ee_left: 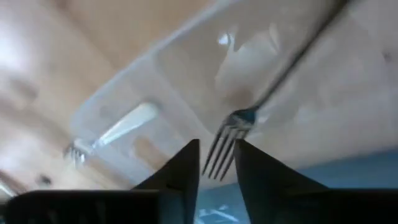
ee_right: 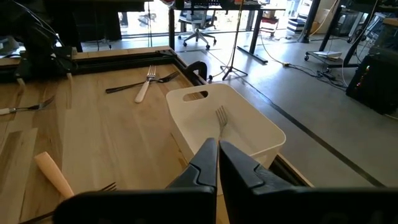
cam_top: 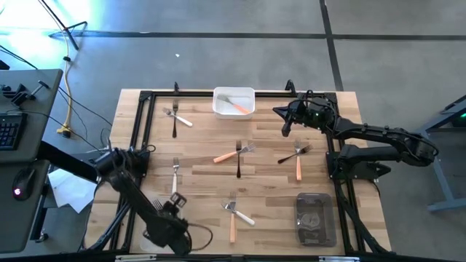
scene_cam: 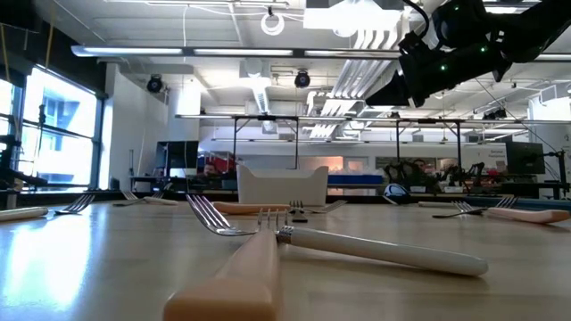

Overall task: Sort silverware by color (type)
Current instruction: Put the bottom center white fork into the black bin

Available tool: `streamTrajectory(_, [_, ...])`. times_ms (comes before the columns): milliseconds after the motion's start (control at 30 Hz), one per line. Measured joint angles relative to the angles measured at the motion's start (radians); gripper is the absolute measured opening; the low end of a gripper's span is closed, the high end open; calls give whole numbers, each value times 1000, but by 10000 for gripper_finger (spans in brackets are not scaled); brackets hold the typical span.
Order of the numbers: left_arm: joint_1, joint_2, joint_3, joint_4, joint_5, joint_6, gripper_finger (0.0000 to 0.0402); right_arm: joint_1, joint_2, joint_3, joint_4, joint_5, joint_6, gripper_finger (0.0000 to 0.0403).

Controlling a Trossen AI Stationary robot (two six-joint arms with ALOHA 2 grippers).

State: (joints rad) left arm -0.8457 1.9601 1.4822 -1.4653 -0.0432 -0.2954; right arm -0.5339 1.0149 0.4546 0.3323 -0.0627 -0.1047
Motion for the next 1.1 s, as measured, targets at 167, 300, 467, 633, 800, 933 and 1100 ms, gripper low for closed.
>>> streamTrajectory(167, [37,-154,-106,77,-98,-210,11,21,0,0,-2,22,-27,0])
streamTrajectory(300, [88,-303,-217,187,-198,-334,7,56,-4,0,-3,79,-49,0])
streamTrajectory(467, [227,-430,-342,345,-288,-373,1,83,-37,0,-11,89,-54,0])
streamTrajectory(633, [405,-452,-402,611,-336,-217,1,101,-126,0,-101,142,-58,0])
streamTrajectory(800, [559,-430,-455,909,-320,-51,0,129,-233,0,-232,171,-53,0])
streamTrajectory(933, [654,-416,-510,1141,-272,5,0,163,-298,0,-297,172,-30,0])
streamTrajectory(1100, [717,-401,-611,1433,-226,82,0,217,-335,0,-405,182,40,0])
